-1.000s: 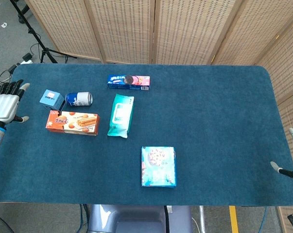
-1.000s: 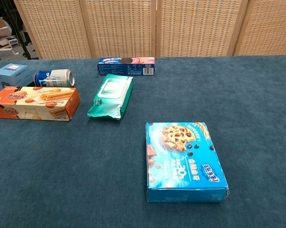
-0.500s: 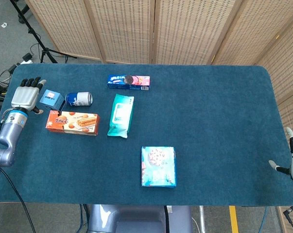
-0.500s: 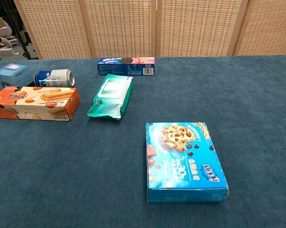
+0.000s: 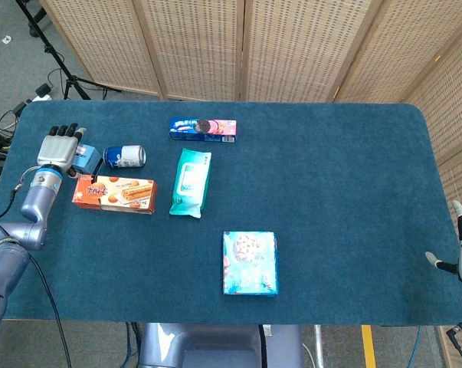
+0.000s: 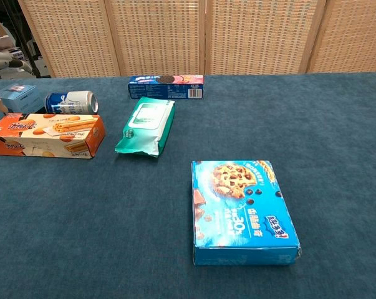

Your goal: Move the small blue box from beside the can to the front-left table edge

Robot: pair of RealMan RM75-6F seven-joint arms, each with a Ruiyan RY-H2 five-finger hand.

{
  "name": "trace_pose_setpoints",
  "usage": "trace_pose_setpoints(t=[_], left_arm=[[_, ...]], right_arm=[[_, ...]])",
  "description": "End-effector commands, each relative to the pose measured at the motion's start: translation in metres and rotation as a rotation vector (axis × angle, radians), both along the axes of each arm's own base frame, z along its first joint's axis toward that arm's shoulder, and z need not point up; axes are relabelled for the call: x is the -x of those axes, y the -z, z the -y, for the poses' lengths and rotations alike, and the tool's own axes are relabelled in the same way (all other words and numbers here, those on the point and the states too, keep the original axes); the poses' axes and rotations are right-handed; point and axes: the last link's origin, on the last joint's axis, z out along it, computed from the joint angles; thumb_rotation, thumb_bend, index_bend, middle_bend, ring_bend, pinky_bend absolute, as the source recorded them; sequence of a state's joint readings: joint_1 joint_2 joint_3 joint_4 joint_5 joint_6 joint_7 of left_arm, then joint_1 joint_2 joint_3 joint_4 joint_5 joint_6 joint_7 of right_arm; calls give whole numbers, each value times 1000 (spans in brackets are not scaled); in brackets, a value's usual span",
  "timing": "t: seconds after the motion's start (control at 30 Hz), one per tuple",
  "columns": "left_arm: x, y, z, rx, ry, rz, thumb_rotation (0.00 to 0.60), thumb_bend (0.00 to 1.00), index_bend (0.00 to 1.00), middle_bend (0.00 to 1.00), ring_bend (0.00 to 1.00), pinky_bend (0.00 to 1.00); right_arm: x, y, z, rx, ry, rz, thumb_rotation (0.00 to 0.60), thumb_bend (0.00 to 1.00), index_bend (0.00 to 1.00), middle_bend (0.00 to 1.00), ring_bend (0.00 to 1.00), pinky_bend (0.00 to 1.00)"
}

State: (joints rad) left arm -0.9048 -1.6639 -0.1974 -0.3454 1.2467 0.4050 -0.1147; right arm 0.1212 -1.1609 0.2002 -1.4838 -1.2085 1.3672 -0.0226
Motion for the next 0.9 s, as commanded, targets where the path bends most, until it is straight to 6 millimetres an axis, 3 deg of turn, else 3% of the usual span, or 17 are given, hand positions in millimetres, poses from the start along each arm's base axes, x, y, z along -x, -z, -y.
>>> trace_pose_setpoints(t=[0.03, 0.17, 0.27, 0.5, 0.67, 0.77, 0.9], left_arm=[[-3, 4, -2, 6, -1, -11, 600, 0, 298, 229, 144, 201], [-5, 8, -3, 4, 7, -27, 600, 9, 474, 405, 286, 302], [-5, 9, -3, -3, 8, -31, 600, 72, 563, 475, 350, 344], [-5, -6, -5, -66, 23, 23, 600, 111, 577, 487, 361, 351], [-11, -37, -3, -133, 113, 79, 600, 111, 577, 487, 361, 351], [-15, -63, 11, -148, 186, 136, 600, 114, 577, 487, 361, 351], [-20, -78, 42, -93, 159, 315, 600, 122, 577, 493, 363, 351]], right_arm=[[0, 1, 0, -2, 3, 0, 600, 0, 0, 0, 0, 0], [1, 1, 1, -6, 6, 1, 600, 0, 0, 0, 0, 0], [1, 1, 1, -4, 6, 3, 600, 0, 0, 0, 0, 0], [0, 0, -1, -2, 0, 8, 600, 0, 0, 0, 0, 0], [-2, -1, -3, -3, -14, 15, 600, 0, 0, 0, 0, 0], [-4, -2, -4, -2, -26, 22, 600, 0, 0, 0, 0, 0], [-6, -4, -6, 1, -36, 34, 600, 0, 0, 0, 0, 0]])
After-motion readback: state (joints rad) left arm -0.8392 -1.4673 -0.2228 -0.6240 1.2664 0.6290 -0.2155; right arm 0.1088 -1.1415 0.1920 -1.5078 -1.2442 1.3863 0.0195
